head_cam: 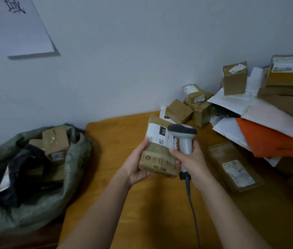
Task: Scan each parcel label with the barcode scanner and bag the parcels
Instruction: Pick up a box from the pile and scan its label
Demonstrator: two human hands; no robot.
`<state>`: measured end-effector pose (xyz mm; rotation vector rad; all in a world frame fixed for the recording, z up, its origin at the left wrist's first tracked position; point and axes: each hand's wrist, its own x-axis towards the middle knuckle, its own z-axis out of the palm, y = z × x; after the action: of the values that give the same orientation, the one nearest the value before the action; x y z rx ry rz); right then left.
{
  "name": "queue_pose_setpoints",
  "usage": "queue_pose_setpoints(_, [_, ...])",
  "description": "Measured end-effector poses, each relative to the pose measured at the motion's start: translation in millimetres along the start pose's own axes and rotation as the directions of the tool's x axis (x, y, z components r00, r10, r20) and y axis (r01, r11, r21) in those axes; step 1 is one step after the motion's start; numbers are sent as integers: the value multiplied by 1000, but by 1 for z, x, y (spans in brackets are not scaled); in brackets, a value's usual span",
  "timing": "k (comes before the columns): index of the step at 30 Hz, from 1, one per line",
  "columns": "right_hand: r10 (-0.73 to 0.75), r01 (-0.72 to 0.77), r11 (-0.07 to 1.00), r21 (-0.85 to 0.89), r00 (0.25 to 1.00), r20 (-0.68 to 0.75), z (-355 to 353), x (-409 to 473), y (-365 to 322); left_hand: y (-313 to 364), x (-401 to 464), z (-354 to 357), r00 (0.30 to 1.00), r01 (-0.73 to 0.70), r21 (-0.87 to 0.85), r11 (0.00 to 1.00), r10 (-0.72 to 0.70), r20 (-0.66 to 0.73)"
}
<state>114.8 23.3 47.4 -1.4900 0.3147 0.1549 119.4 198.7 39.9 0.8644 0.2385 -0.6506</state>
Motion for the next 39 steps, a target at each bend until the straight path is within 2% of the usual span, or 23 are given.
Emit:
queue_pose_setpoints(3, [-11, 12, 1000, 12, 999, -35, 18, -19, 5, 7, -24, -11, 996, 6, 77, 997, 0, -88])
queue_pose_setpoints(7, [-44, 53, 997, 49, 986, -160, 30, -39, 5, 7, -44, -30, 980, -43, -39, 998, 34, -197])
queue_pose_setpoints(11, [-52, 57, 998, 22, 983, -176, 35, -51, 5, 1, -53, -34, 982, -152, -154, 976, 131, -135])
queue_pose_setpoints(15, [-60, 64, 998, 27, 988, -141, 37, -53, 0, -1, -60, -29, 983, -159, -187, 969, 138, -119])
queue_pose_setpoints(17, [-79, 81, 997, 11, 989, -128, 33, -51, -6, 2, -64, -28, 982, -143, -91, 985, 130, -134])
queue_pose_setpoints(19, [-114, 112, 993, -26, 987, -114, 28, -49, -15, 9, -68, -28, 971, -149, 76, 986, 160, -178])
queue_pose_setpoints(23, [-194, 186, 979, -83, 976, -100, 16, -45, -34, 32, -73, -35, 892, -284, 264, 922, 355, -280])
queue_pose_setpoints(25, [-200, 188, 975, -115, 974, -104, 9, -42, -40, 42, -78, -34, 874, -296, 368, 881, 405, -267])
queue_pose_setpoints(28, [-233, 218, 960, -175, 970, -68, 0, -39, -49, 53, -87, -22, 888, -234, 524, 819, 400, -228])
queue_pose_setpoints(33, [-312, 304, 904, -301, 950, 21, -11, -33, -62, 62, -91, -2, 874, -159, 606, 779, 397, -281])
queue_pose_setpoints(39, [-294, 288, 905, -313, 955, 27, -6, -23, -67, 61, -91, -1, 868, -161, 615, 772, 407, -283])
